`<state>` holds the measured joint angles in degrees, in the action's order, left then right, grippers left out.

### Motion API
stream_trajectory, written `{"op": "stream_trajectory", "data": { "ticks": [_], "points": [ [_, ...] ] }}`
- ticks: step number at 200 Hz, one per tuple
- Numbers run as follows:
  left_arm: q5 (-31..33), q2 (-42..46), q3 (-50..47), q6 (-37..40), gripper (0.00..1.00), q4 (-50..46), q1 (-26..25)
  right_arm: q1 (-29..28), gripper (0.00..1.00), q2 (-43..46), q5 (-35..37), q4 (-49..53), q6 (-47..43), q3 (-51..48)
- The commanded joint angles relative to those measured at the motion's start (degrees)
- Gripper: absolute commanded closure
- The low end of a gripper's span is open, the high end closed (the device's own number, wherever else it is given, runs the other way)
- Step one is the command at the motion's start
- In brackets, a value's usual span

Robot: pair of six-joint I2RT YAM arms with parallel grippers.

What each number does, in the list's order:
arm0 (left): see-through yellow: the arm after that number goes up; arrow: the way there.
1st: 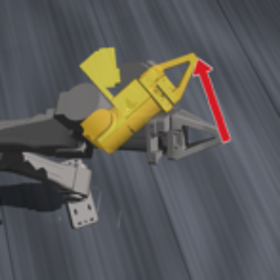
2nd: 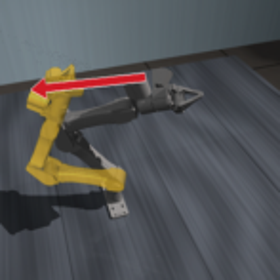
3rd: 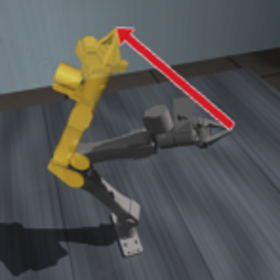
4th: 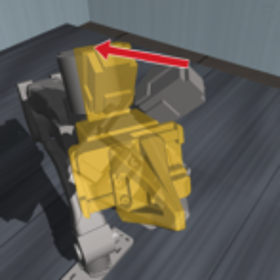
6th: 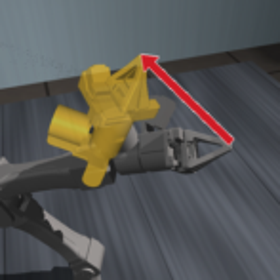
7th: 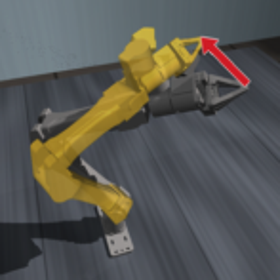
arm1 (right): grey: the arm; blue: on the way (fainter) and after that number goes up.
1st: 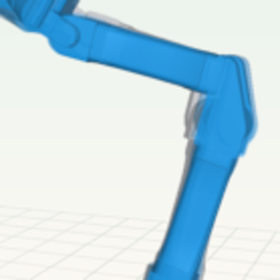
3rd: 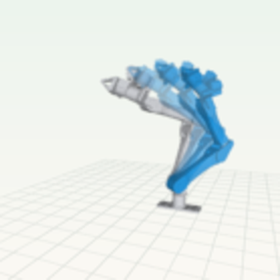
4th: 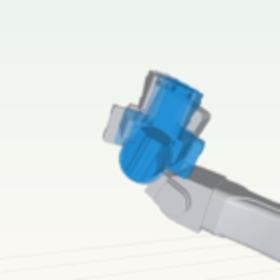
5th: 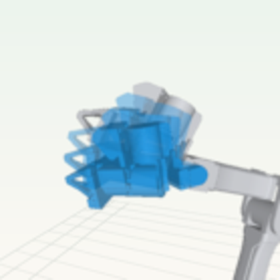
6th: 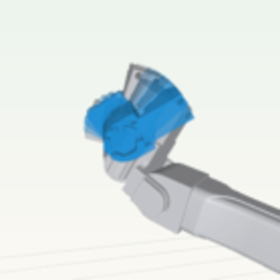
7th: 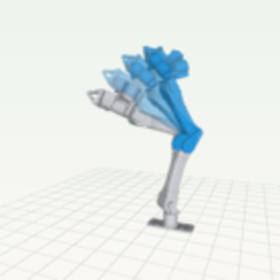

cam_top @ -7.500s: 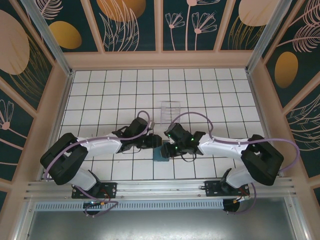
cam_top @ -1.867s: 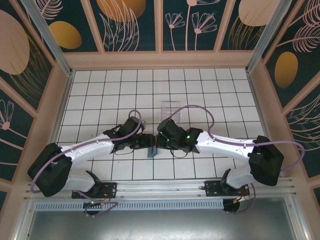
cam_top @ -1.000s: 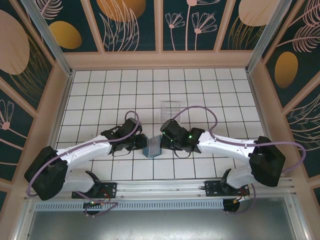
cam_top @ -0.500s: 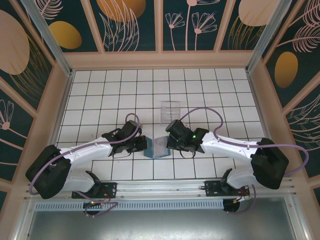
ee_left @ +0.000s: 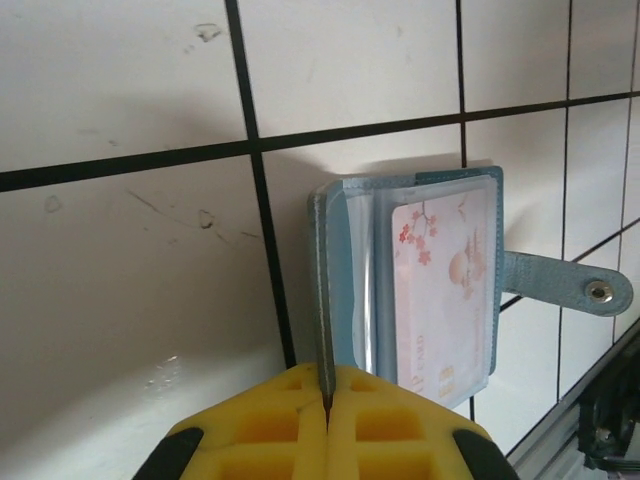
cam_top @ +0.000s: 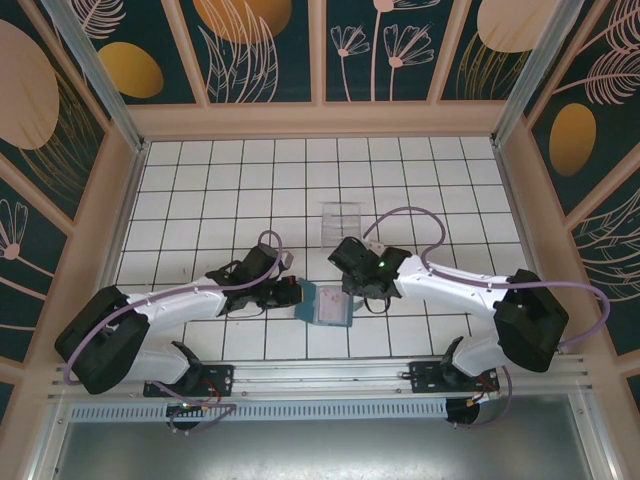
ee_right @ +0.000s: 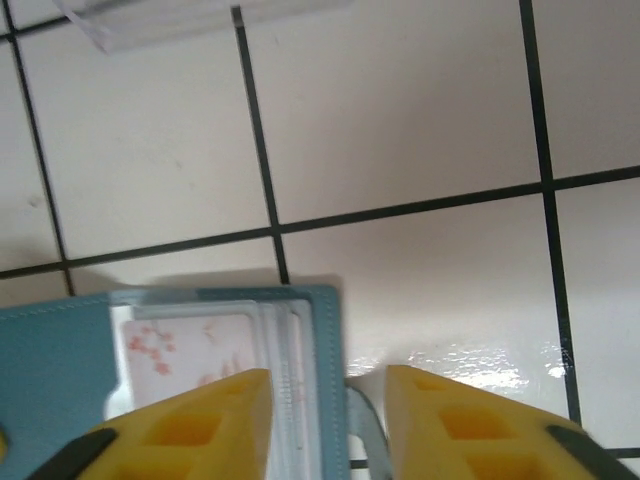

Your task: Take the credit cards out of the card holder

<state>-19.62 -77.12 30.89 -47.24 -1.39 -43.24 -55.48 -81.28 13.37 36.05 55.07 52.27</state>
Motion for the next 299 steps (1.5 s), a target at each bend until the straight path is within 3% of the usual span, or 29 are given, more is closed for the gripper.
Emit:
{"op": "stream_trajectory", "data": {
  "ticks": [1,42,66,95,116,144,153,161,254,299],
  "points": [
    [-2.06,-0.53,-1.24,0.34,0.95,1.54,-0.11,0.1,0.57,0.25,2.23,4.13,-1.05,3.43],
    [-2.32,-0.42,-5.2,-6.1,0.93,7.13,-0.15,-0.12,0.47,-3.44,-7.74,0.54,-3.79,6.26],
    [-1.72,1.1,-7.27,-8.38,0.79,8.92,-0.17,-1.19,0.44,-7.57,-8.87,0.73,-4.13,7.94],
    [4.04,4.42,-6.51,-7.69,0.61,2.54,-0.17,-1.69,0.42,-10.43,-9.49,-0.08,-4.63,7.77],
    [7.56,5.57,-4.92,-6.07,0.56,-2.64,-0.17,-1.65,0.38,-12.28,-9.33,0.01,-5.07,7.21],
    [7.87,4.01,-4.62,-4.56,0.57,-3.91,-0.17,-2.32,0.21,-13.64,-9.34,-0.42,-5.8,6.44],
    [7.32,2.6,-4.53,-4.25,0.57,-3.91,-0.17,-2.52,0.06,-14.02,-9.87,-0.77,-6.25,6.51],
    [6.93,1.26,-4.23,-3.93,0.58,-3.9,-0.17,-2.76,0.01,-14.49,-10.02,-0.8,-6.54,6.79],
    [7.84,-0.98,-3.3,-3.05,0.64,-6.21,-0.15,-3.33,0.04,-19.76,-8.62,1.68,-6.03,7.07],
    [10.32,1.92,-0.4,-2.59,0.59,-10.57,-0.11,-3.42,0.07,-18.66,-8.87,1.64,-5.96,7.76]
  ]
}}
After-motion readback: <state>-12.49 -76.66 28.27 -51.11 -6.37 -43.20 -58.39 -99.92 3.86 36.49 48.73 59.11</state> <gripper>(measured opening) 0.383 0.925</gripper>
